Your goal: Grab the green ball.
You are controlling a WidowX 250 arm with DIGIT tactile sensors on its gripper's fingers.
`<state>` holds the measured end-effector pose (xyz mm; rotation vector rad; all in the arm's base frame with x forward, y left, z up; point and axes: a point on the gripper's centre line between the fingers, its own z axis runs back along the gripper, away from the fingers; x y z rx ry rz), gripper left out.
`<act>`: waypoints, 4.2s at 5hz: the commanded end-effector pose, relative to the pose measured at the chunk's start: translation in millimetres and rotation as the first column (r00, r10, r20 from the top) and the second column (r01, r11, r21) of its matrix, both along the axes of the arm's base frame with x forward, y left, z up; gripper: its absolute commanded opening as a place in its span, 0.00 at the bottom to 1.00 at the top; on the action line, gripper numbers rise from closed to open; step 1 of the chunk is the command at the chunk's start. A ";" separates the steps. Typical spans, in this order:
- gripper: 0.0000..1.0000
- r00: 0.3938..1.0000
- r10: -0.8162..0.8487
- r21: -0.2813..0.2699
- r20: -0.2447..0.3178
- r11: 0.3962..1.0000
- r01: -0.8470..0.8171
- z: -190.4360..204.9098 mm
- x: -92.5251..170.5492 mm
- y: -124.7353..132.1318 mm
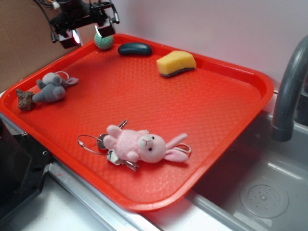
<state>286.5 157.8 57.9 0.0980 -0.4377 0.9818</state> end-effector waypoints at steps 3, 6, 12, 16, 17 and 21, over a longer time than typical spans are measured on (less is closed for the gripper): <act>1.00 0.997 -0.053 0.053 0.058 0.997 0.050 34.1 6.2 15.4; 1.00 0.996 -0.049 0.025 0.075 0.999 0.047 18.1 17.0 22.1; 0.00 0.998 -0.053 0.057 -0.024 0.997 0.055 -15.0 34.6 32.0; 0.00 0.985 -0.164 -0.096 0.055 0.981 0.168 49.1 -23.7 -4.2; 0.00 0.955 -0.242 -0.220 0.173 0.935 0.277 94.8 -65.5 -26.1; 0.00 0.874 -0.453 -0.353 0.176 0.800 0.486 176.8 -89.7 -72.2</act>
